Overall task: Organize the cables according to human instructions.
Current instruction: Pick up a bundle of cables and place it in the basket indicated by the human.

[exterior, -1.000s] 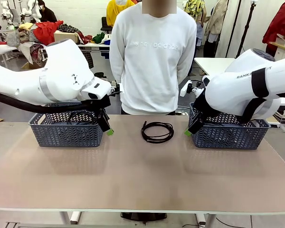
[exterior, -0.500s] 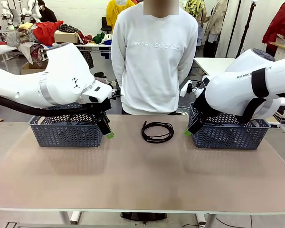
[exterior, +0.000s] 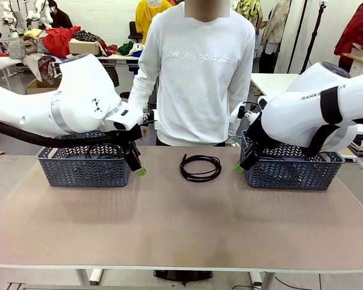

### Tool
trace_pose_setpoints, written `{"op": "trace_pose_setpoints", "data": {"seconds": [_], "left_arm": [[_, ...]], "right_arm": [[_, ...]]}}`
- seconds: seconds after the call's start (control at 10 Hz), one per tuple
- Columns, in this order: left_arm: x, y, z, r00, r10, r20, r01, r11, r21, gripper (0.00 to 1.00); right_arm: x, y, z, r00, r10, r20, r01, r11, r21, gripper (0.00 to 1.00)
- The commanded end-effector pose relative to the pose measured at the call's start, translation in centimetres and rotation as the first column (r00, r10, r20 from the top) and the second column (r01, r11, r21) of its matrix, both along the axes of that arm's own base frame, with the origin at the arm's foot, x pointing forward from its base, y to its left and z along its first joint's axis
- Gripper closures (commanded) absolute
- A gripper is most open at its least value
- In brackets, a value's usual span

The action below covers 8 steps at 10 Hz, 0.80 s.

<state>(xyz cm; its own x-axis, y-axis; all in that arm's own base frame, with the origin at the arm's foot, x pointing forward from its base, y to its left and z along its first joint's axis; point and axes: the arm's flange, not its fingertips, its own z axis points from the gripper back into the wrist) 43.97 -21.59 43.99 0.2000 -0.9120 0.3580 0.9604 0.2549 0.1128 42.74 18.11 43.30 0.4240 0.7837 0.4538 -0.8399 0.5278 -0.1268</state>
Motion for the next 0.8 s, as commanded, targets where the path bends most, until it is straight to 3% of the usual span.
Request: {"op": "trace_pose_setpoints", "data": {"seconds": [0.0,0.7], "left_arm": [[-0.02,0.1,0.04,1.0,0.002,0.009,-0.002,1.0,-0.001,0.0],[-0.02,0.1,0.04,1.0,0.002,0.009,-0.002,1.0,-0.001,0.0]], "right_arm": [[0.02,0.01,0.11,1.0,0.002,0.006,-0.002,1.0,-0.008,0.0],[0.02,0.01,0.11,1.0,0.002,0.006,-0.002,1.0,-0.008,0.0]]}}
